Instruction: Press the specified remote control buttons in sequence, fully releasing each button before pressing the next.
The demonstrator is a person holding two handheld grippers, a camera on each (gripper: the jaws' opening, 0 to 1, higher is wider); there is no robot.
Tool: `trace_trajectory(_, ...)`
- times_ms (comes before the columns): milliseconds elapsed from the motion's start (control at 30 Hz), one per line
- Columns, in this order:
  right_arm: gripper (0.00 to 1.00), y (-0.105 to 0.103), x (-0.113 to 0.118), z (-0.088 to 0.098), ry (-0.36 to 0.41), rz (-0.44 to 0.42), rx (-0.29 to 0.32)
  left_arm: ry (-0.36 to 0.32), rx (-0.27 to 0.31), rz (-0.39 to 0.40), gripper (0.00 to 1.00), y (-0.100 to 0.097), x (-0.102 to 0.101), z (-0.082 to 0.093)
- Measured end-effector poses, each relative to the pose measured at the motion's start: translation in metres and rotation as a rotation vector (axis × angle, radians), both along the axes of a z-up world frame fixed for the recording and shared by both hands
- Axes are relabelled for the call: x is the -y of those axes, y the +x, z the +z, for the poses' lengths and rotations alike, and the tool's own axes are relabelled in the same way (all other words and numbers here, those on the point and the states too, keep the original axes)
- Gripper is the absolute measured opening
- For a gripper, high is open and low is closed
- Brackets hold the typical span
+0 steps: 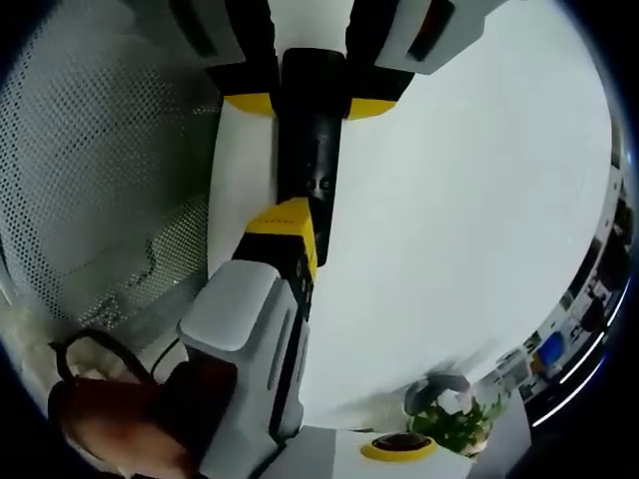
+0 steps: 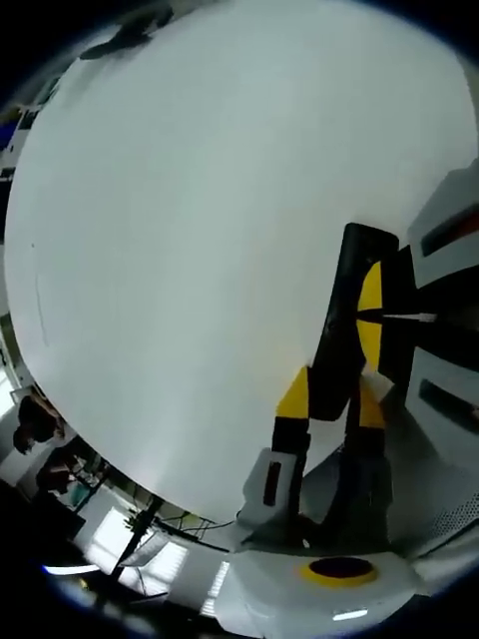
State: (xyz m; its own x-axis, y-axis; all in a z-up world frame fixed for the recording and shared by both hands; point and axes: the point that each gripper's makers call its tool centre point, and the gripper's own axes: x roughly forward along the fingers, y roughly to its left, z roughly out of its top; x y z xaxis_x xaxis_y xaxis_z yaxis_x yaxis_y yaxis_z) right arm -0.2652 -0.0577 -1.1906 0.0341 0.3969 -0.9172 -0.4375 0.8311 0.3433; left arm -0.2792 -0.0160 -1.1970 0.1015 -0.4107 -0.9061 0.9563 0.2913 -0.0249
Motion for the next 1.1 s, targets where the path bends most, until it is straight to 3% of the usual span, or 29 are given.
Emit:
trace_trajectory(133,0.00,0.0013,0.0028,-0.0010,0.021,-0.019,-0.031,0.008,-0.002,-0.004,0.24,-0.0002,0.0001,-0.0002)
trace_trajectory(233,0.00,-0.0004,0.0012,-0.0004,0.015,0.024,-0.001,0.019,-0.004,-0.008,0.24,0.0000,0.0004,-0.0002)
trace_trajectory(433,0.00,0.0010,0.0023,-0.0009,0.027,-0.014,-0.001,0.028,-0.009,0.022,0.24,0.0006,0.0003,-0.0001)
trace_trajectory(600,0.00,-0.0008,0.0008,0.0010,0.047,0.010,0.019,0.027,-0.012,0.021,0.24,0.0007,0.0002,0.0000)
trace_trajectory(1100,0.00,-0.0065,0.0096,0.0027,0.014,0.041,-0.005,0.028,-0.007,0.033,0.24,0.0015,0.0009,0.0004)
